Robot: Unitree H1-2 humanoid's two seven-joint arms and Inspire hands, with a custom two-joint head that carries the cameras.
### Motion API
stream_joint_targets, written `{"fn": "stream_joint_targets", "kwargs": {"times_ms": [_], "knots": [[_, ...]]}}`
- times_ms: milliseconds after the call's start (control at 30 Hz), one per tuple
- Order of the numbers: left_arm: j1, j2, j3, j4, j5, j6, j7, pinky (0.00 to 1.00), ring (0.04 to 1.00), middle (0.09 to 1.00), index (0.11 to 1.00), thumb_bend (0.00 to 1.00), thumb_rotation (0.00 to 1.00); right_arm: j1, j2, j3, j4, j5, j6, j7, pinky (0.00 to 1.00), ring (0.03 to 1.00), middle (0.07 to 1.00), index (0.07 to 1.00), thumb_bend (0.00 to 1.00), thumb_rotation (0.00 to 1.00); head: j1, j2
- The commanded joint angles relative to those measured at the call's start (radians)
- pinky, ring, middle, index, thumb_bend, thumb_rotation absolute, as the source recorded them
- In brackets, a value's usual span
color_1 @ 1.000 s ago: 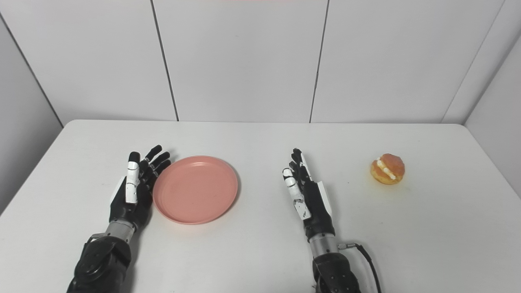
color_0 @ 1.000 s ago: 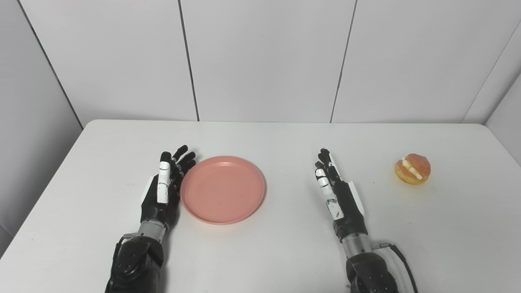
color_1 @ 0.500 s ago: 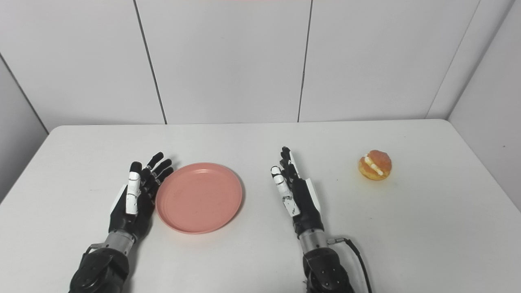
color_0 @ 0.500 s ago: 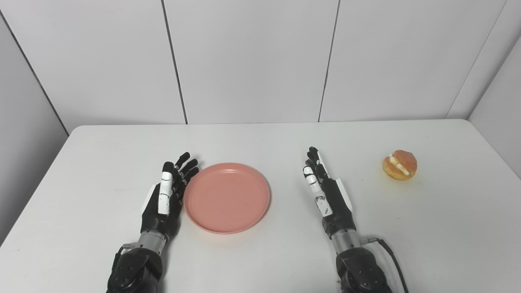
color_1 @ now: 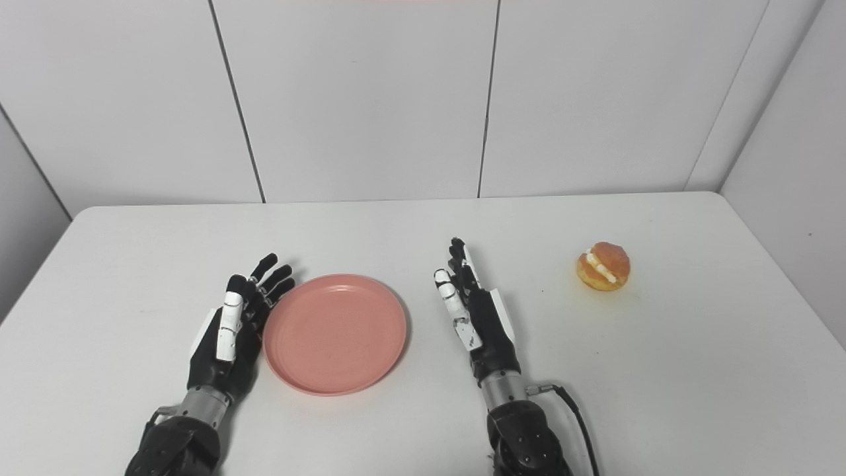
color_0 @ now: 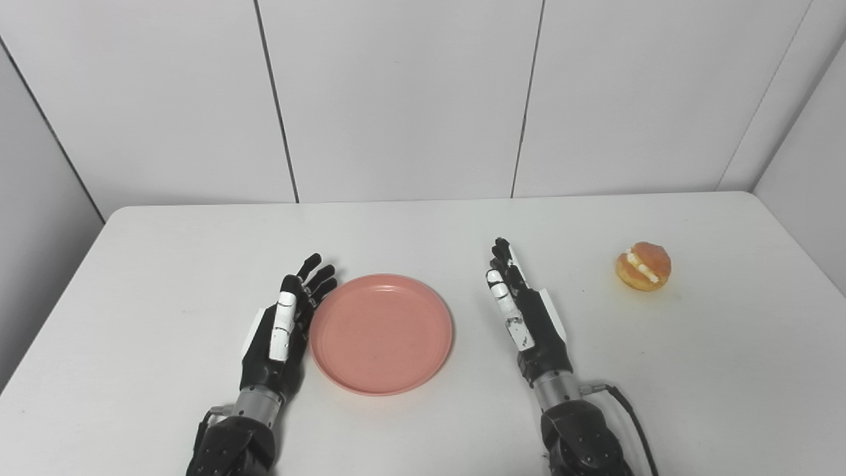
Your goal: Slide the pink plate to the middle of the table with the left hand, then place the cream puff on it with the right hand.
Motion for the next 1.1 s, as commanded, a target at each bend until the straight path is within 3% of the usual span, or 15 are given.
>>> {"fn": "stream_joint_targets", "kwargs": {"times_ms": [0, 300, 500, 833, 1067], "knots": [[0.011, 0.004, -0.015, -0.023, 0.006, 0.017, -0.023, 0.94, 0.93, 0.923, 0.916, 0.72, 0.97, 0.02, 0.01, 0.01, 0.024, 0.002, -0.012, 0.007, 1.0, 1.0, 1.0, 1.0, 0.61, 0.93, -0.001, 0.002], [0.029, 0.012, -0.04, -0.067, -0.001, 0.07, -0.05, 1.0, 0.965, 0.956, 0.958, 0.67, 1.0, 0.024, 0.017, 0.01, 0.025, 0.003, -0.015, 0.0, 0.99, 0.993, 1.0, 1.0, 0.61, 0.92, -0.012, -0.007], [0.033, 0.016, -0.049, -0.068, -0.001, 0.069, -0.066, 1.0, 0.972, 0.97, 0.975, 0.69, 1.0, 0.024, 0.01, 0.014, 0.017, 0.01, -0.004, 0.016, 1.0, 1.0, 1.0, 1.0, 0.6, 0.92, -0.011, -0.002], [0.028, 0.015, -0.044, -0.035, 0.059, 0.012, -0.031, 1.0, 1.0, 1.0, 1.0, 0.68, 1.0, 0.025, 0.013, 0.01, 0.006, 0.008, 0.011, 0.016, 1.0, 1.0, 1.0, 1.0, 0.61, 0.92, -0.005, 0.005], [0.02, -0.007, -0.023, 0.021, 0.128, -0.083, 0.039, 1.0, 1.0, 1.0, 0.995, 0.68, 1.0, 0.024, 0.012, 0.009, 0.008, 0.0, 0.009, 0.01, 1.0, 1.0, 1.0, 1.0, 0.61, 0.94, -0.005, 0.006]]}}
